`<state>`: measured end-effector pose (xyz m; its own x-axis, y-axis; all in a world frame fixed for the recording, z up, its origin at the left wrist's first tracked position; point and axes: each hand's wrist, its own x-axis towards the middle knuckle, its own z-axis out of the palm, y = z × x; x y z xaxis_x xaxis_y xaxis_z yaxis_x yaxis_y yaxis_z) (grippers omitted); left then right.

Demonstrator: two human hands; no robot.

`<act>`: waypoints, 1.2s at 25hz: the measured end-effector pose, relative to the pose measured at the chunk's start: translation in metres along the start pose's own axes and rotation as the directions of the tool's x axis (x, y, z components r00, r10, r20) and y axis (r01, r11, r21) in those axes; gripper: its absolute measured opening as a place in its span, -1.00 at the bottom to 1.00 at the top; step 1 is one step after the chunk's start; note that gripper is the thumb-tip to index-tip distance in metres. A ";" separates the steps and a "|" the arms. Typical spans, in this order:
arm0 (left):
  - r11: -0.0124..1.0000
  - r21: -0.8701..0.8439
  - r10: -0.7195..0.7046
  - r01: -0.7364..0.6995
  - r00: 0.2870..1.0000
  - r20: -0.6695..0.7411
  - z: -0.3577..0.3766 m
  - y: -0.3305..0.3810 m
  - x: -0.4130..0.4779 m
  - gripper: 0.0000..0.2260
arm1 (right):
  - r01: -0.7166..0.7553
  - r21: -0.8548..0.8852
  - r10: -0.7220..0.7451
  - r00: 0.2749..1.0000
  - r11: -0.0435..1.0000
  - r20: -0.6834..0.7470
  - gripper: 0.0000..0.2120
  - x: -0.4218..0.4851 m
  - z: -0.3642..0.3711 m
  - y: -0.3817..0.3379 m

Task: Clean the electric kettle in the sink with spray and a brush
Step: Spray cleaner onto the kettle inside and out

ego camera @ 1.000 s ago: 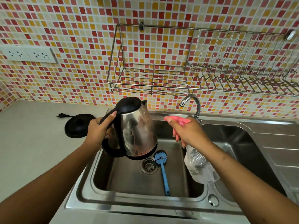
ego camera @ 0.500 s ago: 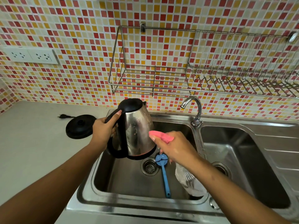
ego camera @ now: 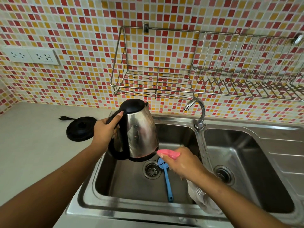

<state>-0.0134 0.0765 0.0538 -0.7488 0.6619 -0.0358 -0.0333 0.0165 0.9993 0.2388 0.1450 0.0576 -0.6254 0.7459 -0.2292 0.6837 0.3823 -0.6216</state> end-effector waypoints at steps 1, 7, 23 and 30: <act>1.000 -0.007 -0.001 0.001 1.000 0.005 -0.001 0.000 0.000 -0.72 | -0.028 0.029 0.028 1.000 0.999 -0.007 -0.57 0.000 -0.002 0.002; 0.999 0.045 -0.019 0.017 0.999 0.039 -0.007 -0.012 0.000 -0.65 | -0.013 0.142 0.023 0.997 0.990 -0.069 -0.71 0.014 -0.013 0.013; 0.903 0.414 -0.186 0.114 0.973 0.138 0.000 -0.131 -0.003 -0.59 | -0.198 0.339 0.223 0.974 0.920 -0.035 -0.65 0.018 0.019 0.047; 0.902 0.409 -0.277 0.136 0.910 0.309 -0.017 -0.173 -0.002 -0.65 | -0.325 0.406 0.353 0.936 0.854 0.006 -0.52 0.022 0.039 0.043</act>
<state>-0.0173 0.0593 -0.1196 -0.4672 0.8293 -0.3066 0.1390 0.4114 0.9008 0.2397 0.1568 -0.0033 -0.3462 0.8295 -0.4383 0.6348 -0.1369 -0.7604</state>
